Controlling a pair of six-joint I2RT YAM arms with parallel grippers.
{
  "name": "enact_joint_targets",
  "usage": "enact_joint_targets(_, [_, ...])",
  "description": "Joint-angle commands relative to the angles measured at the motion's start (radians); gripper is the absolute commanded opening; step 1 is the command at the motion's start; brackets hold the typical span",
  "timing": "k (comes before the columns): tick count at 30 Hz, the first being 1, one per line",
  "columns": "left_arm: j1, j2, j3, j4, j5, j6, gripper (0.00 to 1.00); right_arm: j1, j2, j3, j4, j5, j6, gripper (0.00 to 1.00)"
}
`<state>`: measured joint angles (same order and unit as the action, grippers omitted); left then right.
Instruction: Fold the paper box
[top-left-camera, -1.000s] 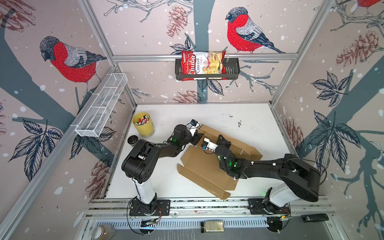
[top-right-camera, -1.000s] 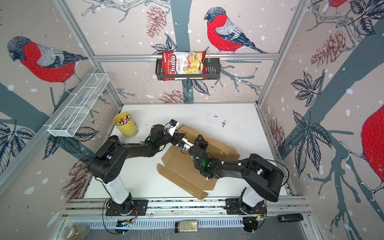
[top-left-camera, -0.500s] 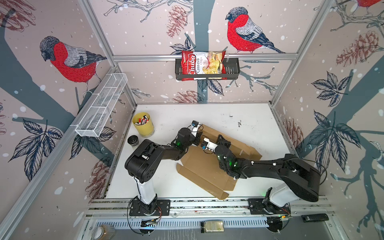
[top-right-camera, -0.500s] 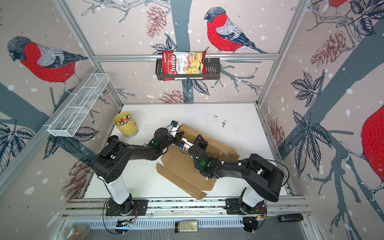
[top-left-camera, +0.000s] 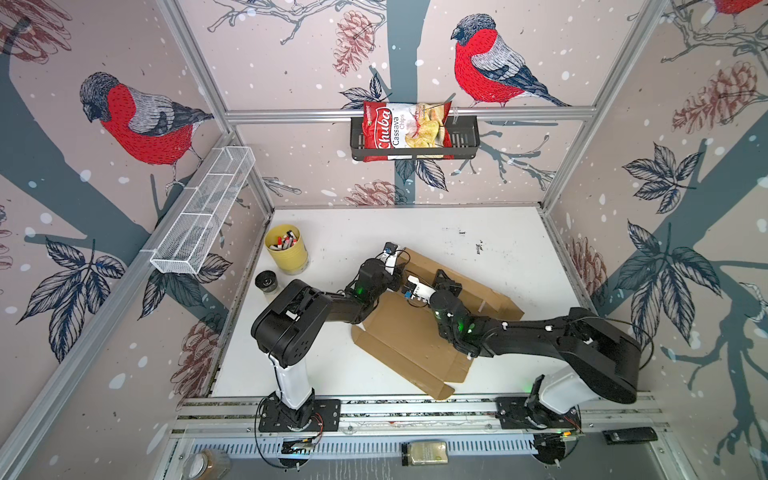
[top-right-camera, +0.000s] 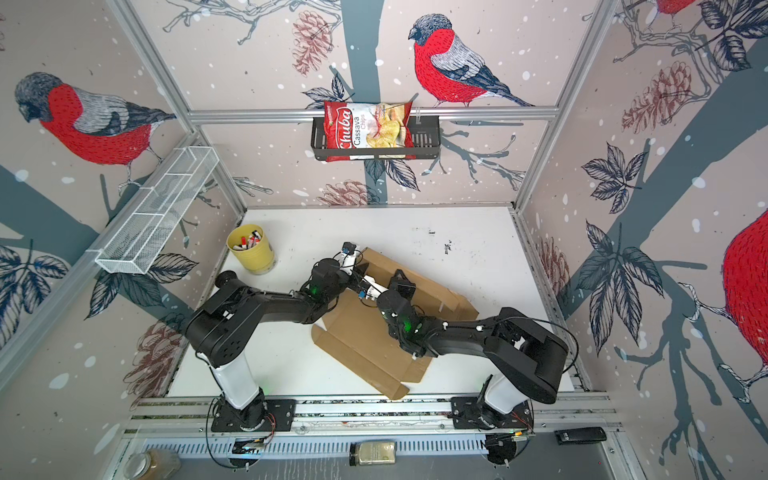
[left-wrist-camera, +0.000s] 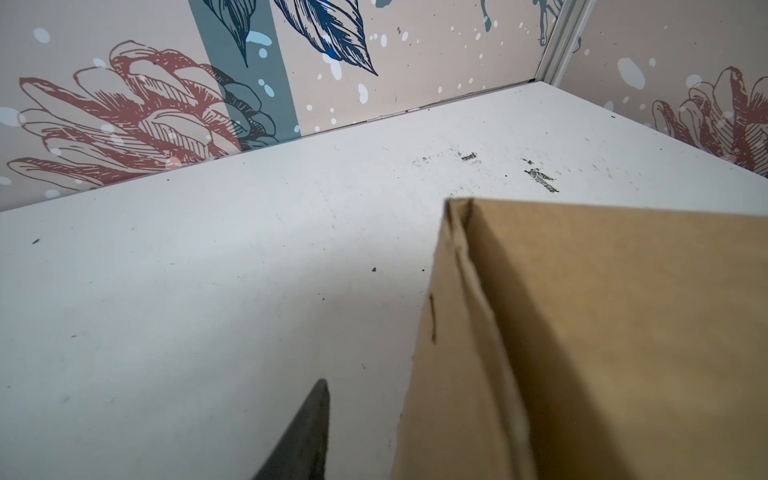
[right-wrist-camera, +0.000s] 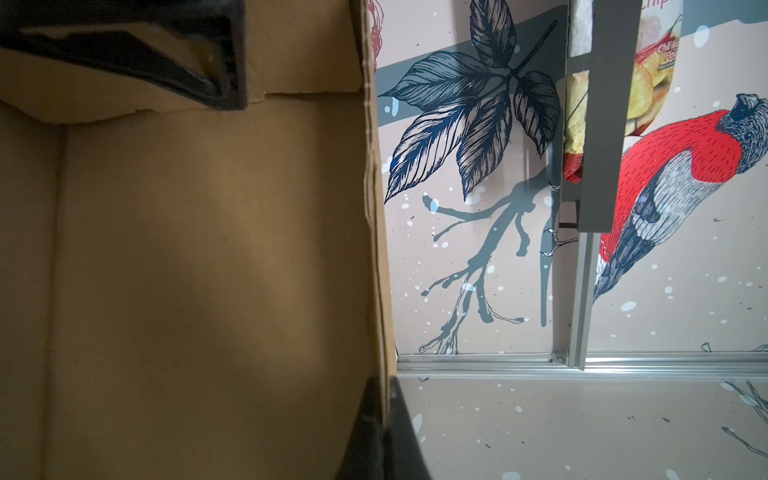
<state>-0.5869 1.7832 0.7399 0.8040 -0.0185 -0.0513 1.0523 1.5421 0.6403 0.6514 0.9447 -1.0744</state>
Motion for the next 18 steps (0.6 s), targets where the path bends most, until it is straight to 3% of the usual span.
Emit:
enact_joint_targets(1, [0.005, -0.038, -0.012, -0.003, -0.018, 0.023, 0.49, 0.0, 0.0, -0.004, -0.05, -0.04, 0.031, 0.0])
enact_joint_targets(8, [0.009, -0.097, -0.024, -0.027, -0.003, 0.03, 0.53, -0.001, 0.011, 0.002, -0.053, -0.043, 0.031, 0.0])
enact_joint_targets(16, [0.001, -0.056, 0.01, -0.003, -0.026, 0.008, 0.3, 0.001, 0.021, 0.012, -0.053, -0.043, 0.031, 0.0])
enact_joint_targets(18, [-0.003, -0.049, 0.007, -0.001, -0.063, 0.008, 0.2, 0.001, 0.02, 0.013, -0.055, -0.04, 0.031, 0.0])
